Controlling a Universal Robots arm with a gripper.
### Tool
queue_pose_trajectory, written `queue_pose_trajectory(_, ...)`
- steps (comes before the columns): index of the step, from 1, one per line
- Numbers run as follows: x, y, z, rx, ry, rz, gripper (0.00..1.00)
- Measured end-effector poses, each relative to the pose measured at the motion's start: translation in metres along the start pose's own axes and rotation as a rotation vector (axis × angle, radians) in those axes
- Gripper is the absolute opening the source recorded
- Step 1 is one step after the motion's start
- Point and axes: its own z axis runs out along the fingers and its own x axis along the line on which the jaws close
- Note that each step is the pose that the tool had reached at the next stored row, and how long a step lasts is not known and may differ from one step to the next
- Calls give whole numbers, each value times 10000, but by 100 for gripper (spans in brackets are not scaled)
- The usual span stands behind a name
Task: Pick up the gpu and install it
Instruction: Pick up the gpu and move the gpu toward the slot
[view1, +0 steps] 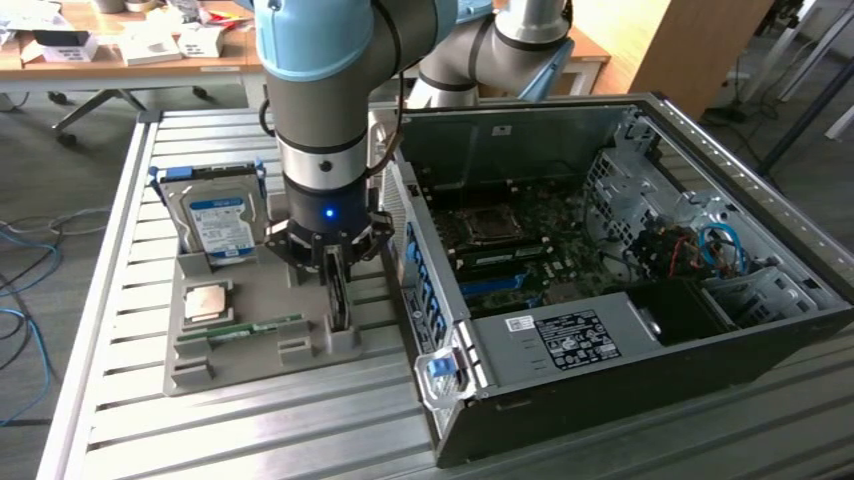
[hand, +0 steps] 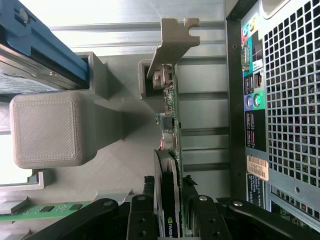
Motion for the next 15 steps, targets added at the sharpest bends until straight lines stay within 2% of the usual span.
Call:
queue_pose_trajectory(2, -1, 1, 1, -1, 2, 2, 35)
queue_pose_trajectory(4, -7, 1, 2, 1, 41, 4, 35)
queue_pose_trajectory(5, -9, 1, 0, 6, 88, 7, 35)
queue_pose_trajectory(8, -17, 1, 1, 19, 313, 23, 35)
queue_pose_trajectory(9, -19, 1, 1, 22, 361, 26, 35)
queue_pose_trajectory(15, -36, 2, 2, 25, 393, 27, 35)
